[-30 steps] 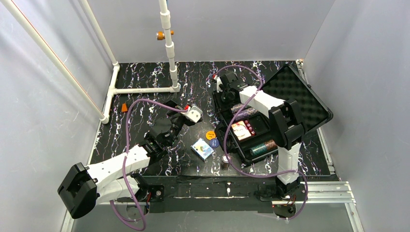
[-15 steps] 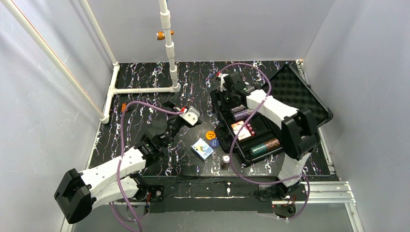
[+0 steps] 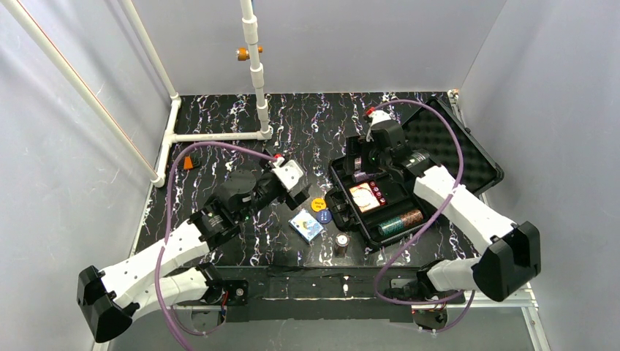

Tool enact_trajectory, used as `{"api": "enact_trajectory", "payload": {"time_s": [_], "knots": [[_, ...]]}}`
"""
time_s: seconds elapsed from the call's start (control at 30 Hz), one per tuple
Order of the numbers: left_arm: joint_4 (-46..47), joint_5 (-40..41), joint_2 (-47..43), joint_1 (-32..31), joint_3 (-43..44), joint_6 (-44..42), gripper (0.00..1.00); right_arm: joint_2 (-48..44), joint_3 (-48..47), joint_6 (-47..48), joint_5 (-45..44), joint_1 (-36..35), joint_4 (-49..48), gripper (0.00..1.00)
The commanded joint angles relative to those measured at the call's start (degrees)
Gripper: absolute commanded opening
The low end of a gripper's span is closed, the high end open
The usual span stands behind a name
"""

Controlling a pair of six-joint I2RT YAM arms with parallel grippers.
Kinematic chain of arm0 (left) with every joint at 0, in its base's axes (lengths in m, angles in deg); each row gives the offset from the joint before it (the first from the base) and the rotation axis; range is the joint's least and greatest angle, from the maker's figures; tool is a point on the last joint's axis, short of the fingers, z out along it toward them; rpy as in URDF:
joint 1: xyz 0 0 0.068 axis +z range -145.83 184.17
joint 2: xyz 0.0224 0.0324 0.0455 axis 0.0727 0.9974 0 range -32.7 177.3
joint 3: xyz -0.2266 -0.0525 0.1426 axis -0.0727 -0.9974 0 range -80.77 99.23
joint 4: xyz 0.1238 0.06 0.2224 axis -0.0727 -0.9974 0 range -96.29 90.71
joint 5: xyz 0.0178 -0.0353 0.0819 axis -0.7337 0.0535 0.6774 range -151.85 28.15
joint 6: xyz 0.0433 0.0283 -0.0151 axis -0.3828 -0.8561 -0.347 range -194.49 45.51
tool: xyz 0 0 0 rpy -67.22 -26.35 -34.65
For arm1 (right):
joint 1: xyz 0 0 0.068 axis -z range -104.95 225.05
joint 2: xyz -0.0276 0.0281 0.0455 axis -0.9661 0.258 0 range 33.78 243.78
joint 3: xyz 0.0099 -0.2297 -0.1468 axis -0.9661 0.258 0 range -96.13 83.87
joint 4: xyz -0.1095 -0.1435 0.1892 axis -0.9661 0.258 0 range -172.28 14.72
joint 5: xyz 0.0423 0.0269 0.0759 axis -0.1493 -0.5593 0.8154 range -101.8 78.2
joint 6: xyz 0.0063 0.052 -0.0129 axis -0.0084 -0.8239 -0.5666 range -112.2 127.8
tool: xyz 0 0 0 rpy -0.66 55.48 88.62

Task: Pack up texas hold em set

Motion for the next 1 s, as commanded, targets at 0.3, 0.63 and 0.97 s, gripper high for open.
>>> {"api": "enact_trajectory", "payload": {"time_s": [0.3,0.63,0.97], "knots": [[-29.4,-1.4,16.1,-0.3,12.6,24.8,0.96,-6.7,6.9,-5.0,-3.5,0.2,1.8,0.98],[-34.5,-3.5,18.1,-2.4,7.6,26.0,1.00,-9.9,9.0,-2.0,-2.2,0.2,1.3,1.00],[-33.4,0.1,22.6,-4.1,5.8,26.6,0.99,-10.6,7.3,-0.9,-4.3,0.2,3.2,1.00]]}}
